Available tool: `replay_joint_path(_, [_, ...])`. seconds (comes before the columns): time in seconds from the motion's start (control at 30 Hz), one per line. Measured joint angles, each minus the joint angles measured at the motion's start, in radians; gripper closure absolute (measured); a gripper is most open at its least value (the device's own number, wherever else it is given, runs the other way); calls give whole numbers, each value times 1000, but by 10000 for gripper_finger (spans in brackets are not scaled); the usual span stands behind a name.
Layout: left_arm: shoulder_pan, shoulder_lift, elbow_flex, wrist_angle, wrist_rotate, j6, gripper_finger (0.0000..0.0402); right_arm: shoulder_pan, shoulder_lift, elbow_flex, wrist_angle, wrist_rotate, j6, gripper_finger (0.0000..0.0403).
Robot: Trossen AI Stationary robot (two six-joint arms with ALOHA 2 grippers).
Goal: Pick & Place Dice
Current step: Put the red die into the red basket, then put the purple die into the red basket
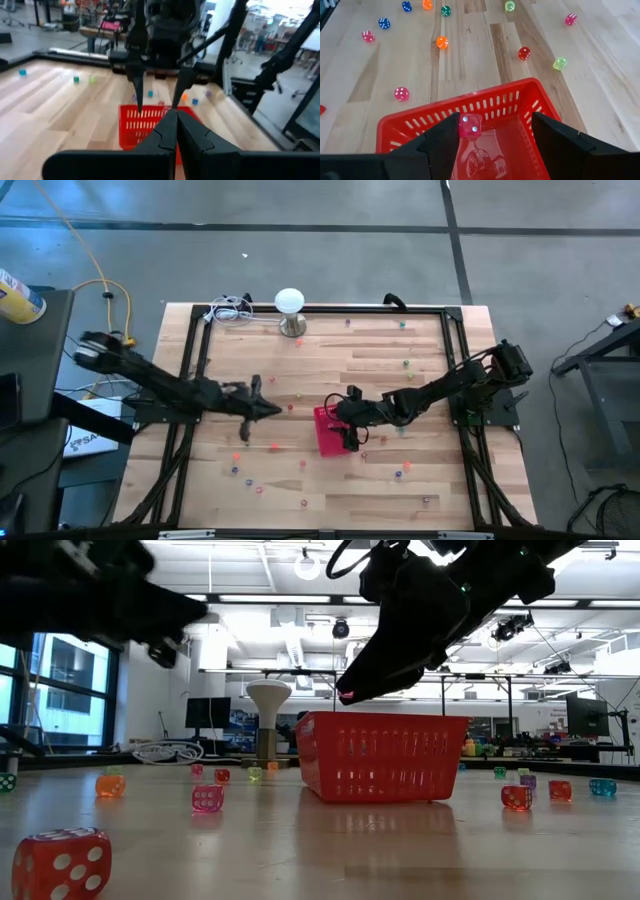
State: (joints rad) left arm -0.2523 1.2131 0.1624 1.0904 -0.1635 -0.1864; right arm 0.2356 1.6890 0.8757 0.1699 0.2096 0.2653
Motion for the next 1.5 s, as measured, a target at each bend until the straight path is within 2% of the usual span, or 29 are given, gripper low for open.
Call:
replay_joint_path(0.13, [0, 225, 96, 174, -17, 53, 398, 0, 0, 0, 1, 0, 0, 168])
replay_joint_path(0.27, [-1, 368, 178, 176, -30, 136, 374, 0, 0, 0, 5, 0, 0, 168])
replay_joint_path(0.47, [-24, 461, 270, 192, -30, 137, 286, 0, 0, 0, 24, 0, 0, 168])
replay_joint_path(0.57, [-37, 488, 311, 201, -26, 137, 255, 0, 0, 0, 48, 0, 0, 168])
replay_joint_path(0.83, [-34, 589, 396, 193, -25, 214, 240, 0, 0, 0, 52, 0, 1, 168])
replay_joint_path(1.1, [-34, 580, 401, 189, -24, 153, 240, 0, -12, 0, 66, -1, -28, 168])
replay_joint_path(1.23, [-42, 527, 398, 51, -24, 143, 240, 0, -70, 1, 49, -8, -61, 168])
replay_joint_path(1.37, [-48, 446, 397, -141, -21, 119, 240, 9, -180, 3, -100, -8, -9, 168])
replay_joint_path(1.5, [-54, 345, 397, -320, -21, 77, 240, 30, -280, 2, -382, -18, 200, 168])
